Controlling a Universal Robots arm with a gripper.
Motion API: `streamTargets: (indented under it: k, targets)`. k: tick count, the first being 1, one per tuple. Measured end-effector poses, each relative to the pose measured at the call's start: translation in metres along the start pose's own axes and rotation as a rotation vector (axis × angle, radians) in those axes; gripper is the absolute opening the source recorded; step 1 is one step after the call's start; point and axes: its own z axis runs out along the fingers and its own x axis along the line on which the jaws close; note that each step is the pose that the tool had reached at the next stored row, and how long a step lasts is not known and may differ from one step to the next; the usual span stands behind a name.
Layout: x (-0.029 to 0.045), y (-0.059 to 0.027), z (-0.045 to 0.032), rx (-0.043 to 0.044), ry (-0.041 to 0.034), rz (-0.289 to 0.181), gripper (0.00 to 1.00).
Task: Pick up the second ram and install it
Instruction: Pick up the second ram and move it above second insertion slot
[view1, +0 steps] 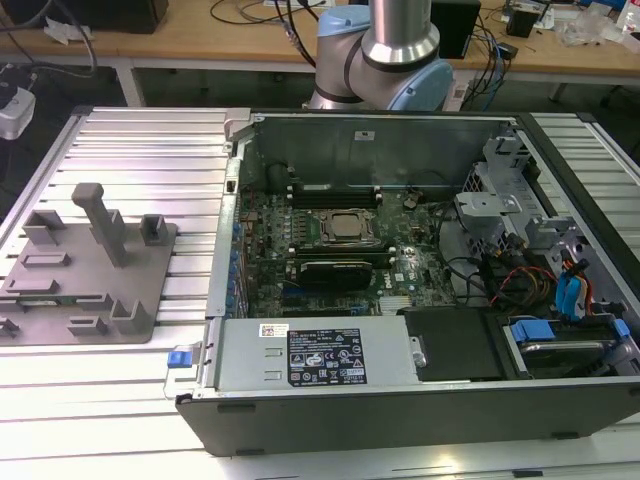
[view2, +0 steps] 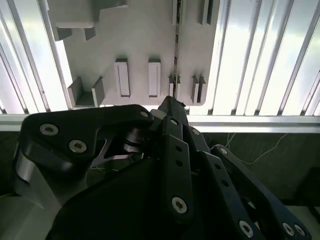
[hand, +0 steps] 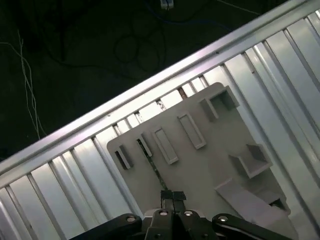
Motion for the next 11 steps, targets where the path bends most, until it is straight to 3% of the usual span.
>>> streamTargets:
  k: [5, 6, 7, 11]
  targets:
    - [0.0000, -0.0001, 0.0027, 0.0024, 0.0061, -0.143, 0.08]
    - [-0.0001, -0.0002, 0.0048, 0.0035, 0.0090, -0.211, 0.08]
    - [-0.0001, -0.0002, 0.0056, 0.0041, 0.0102, -0.240, 0.08]
    - [-0.0001, -0.0003, 0.0081, 0.0053, 0.0132, -0.314, 0.08]
